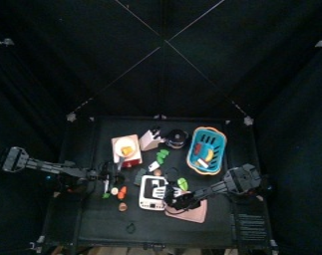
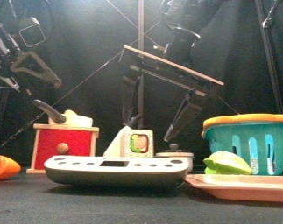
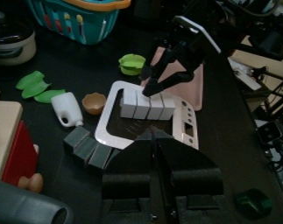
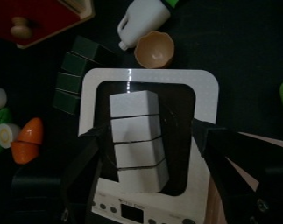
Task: Grab cleaver
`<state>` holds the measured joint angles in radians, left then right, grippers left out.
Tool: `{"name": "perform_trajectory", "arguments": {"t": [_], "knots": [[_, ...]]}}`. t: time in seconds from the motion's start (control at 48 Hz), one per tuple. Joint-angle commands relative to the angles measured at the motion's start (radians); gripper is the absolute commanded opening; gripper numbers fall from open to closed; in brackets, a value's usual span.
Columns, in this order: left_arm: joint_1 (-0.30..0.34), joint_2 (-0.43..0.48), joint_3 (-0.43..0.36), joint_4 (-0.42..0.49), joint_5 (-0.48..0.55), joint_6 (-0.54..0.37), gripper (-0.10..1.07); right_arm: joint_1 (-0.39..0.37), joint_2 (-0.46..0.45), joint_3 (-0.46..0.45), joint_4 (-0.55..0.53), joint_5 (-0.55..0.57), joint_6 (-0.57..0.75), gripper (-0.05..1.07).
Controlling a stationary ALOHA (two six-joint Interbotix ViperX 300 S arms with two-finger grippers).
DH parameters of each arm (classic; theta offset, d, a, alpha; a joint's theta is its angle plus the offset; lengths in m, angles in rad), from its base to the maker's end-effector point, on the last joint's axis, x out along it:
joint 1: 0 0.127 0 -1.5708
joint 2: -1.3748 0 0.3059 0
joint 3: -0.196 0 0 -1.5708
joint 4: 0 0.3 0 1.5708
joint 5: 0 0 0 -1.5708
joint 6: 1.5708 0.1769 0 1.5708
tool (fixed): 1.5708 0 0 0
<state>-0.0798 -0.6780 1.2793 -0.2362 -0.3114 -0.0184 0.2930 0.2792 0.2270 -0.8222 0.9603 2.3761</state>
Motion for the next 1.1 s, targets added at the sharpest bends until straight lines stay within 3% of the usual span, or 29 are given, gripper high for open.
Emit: {"name": "perform_trajectory", "arguments": {"t": [0.0,0.229,0.417,0.729,0.917,1.083], "knots": [[0.003,0.002,-0.015,0.0,-0.005,0.002,0.38,-0.006,-0.097,0.038,-0.049,-0.031,-0.002,1.02],[0.003,0.002,-0.02,0.002,-0.008,0.006,0.38,-0.02,-0.242,0.147,-0.29,-0.097,-0.003,1.02],[0.011,0.002,-0.031,-0.002,-0.011,0.002,0.38,-0.095,-0.377,0.249,-0.545,-0.319,-0.081,1.02],[0.055,0.006,-0.044,0.009,-0.035,0.009,0.38,-0.489,-0.572,0.385,-0.584,-0.802,-0.347,1.02],[0.086,0.006,-0.06,0.04,-0.054,0.005,0.38,-0.712,-0.588,0.365,-0.624,-1.048,-0.506,1.02],[0.092,0.008,-0.071,0.067,-0.075,0.009,0.38,-0.836,-0.552,0.333,-0.689,-1.184,-0.514,1.02]]}}
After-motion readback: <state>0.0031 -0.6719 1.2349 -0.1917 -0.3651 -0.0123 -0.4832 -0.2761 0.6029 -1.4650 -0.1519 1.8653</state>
